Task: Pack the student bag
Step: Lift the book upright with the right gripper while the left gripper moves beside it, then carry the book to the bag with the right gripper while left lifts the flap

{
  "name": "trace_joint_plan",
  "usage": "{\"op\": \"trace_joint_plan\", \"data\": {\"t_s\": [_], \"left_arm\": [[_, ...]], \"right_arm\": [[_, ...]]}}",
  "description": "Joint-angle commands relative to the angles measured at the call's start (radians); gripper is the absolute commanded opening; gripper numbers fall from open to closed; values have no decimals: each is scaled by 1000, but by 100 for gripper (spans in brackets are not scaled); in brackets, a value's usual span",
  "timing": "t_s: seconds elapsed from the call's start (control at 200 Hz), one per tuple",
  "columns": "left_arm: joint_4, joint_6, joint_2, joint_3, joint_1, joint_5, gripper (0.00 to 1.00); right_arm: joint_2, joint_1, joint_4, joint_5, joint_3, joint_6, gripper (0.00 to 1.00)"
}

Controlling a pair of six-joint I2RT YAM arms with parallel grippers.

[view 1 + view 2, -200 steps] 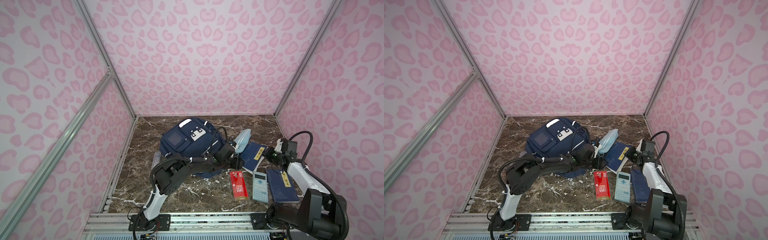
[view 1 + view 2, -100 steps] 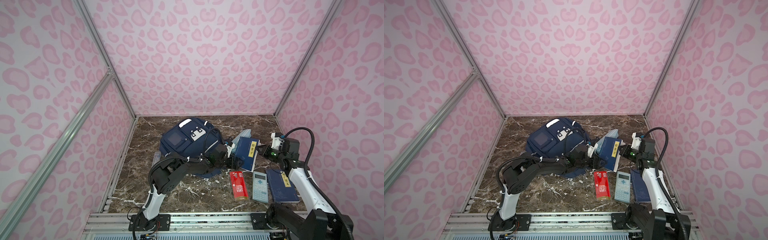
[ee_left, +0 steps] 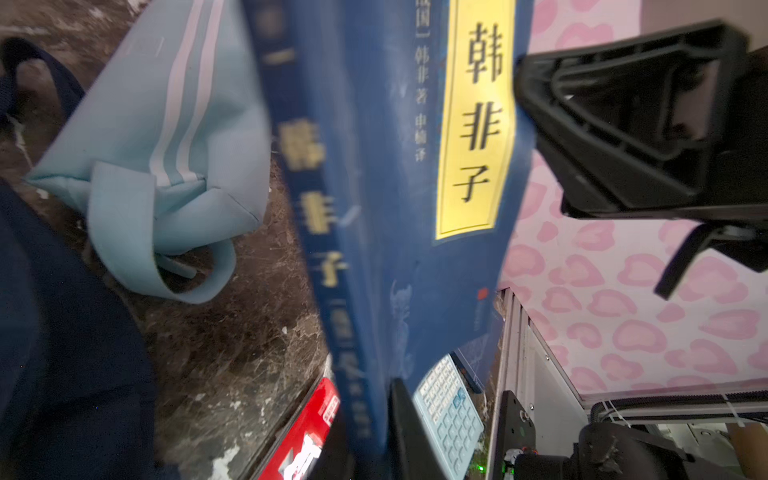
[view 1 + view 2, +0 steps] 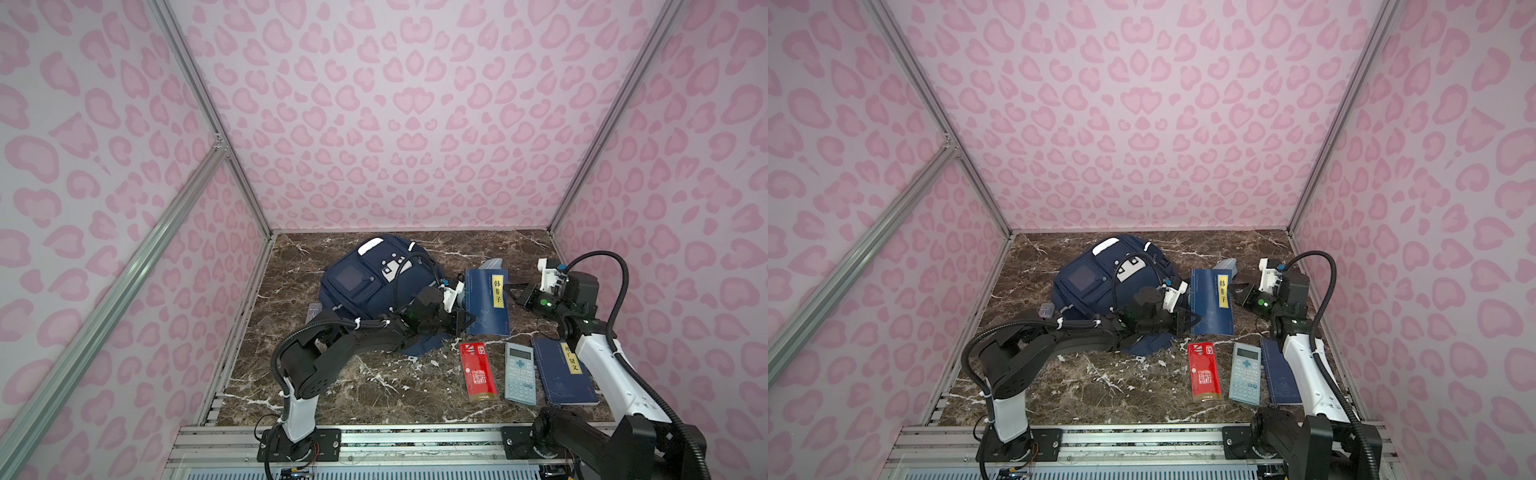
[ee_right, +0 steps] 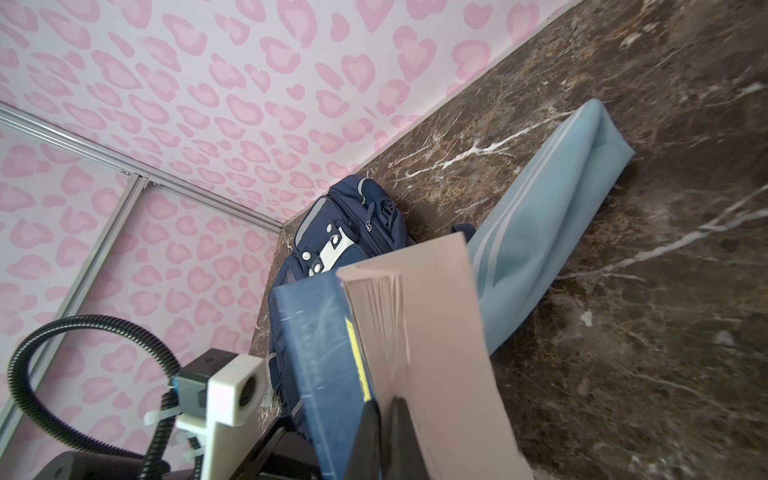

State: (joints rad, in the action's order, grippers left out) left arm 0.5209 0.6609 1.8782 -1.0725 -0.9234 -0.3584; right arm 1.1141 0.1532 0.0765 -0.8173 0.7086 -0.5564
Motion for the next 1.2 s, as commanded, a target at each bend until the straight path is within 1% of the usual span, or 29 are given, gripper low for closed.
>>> {"op": "trace_joint_plan", "data": {"t_s": [0.0,0.1,0.12,0.14,0.16,0.18,0.205,0.225,0.26,0.28,0.345,0.425,0.49,0.565,0.62,0.655,0.775,0.885,0.94,1.015,1.06,1.195], "left_arm": [[77,-27,-58,14,-3,-35,3],[91,-11,-104,46,4,-54,3],[99,-4,-115,54,8,-62,3],[105,3,-127,65,12,-66,3],[114,14,-140,75,18,-77,3],[129,27,-152,88,24,-92,3],[151,45,-172,104,34,-108,3],[167,57,-187,116,41,-122,3],[182,68,-215,132,51,-145,3],[181,69,-232,138,53,-156,3],[167,51,-287,151,55,-173,3],[179,68,-342,178,63,-175,3],[182,86,-366,181,72,-201,3],[201,112,-387,198,85,-213,3],[220,126,-398,214,97,-227,3],[239,137,-406,227,106,-230,3],[266,143,-433,251,120,-244,3],[254,134,-430,248,129,-261,3],[265,137,-417,249,136,-261,3],[238,114,-391,240,140,-234,3],[228,106,-374,236,145,-226,3],[223,109,-353,240,154,-212,3]], "right_arm": [[18,-17,-6,-45,-10,-2,0],[28,-41,-21,-41,-11,6,1],[30,-46,-13,-43,-6,17,10],[32,-46,-5,-42,-2,30,26],[33,-46,-1,-42,0,38,45],[35,-46,-1,-40,0,41,61],[38,-47,-4,-42,0,42,73],[41,-46,-10,-50,0,43,77],[44,-51,-43,-75,-7,25,82],[43,-58,-72,-95,-15,10,89],[34,-102,-149,-126,-29,-16,95],[36,-175,-191,-125,-21,-8,96],[50,-225,-265,-143,-24,-36,95],[68,-250,-405,-186,-45,-117,91],[84,-250,-530,-216,-71,-196,88],[93,-250,-579,-221,-80,-233,87],[131,-271,-631,-256,-86,-273,90],[122,-296,-671,-276,-94,-283,89],[113,-303,-635,-277,-84,-257,84],[108,-300,-575,-267,-73,-222,71],[108,-287,-566,-257,-77,-222,64],[113,-264,-552,-258,-88,-221,51]]}}
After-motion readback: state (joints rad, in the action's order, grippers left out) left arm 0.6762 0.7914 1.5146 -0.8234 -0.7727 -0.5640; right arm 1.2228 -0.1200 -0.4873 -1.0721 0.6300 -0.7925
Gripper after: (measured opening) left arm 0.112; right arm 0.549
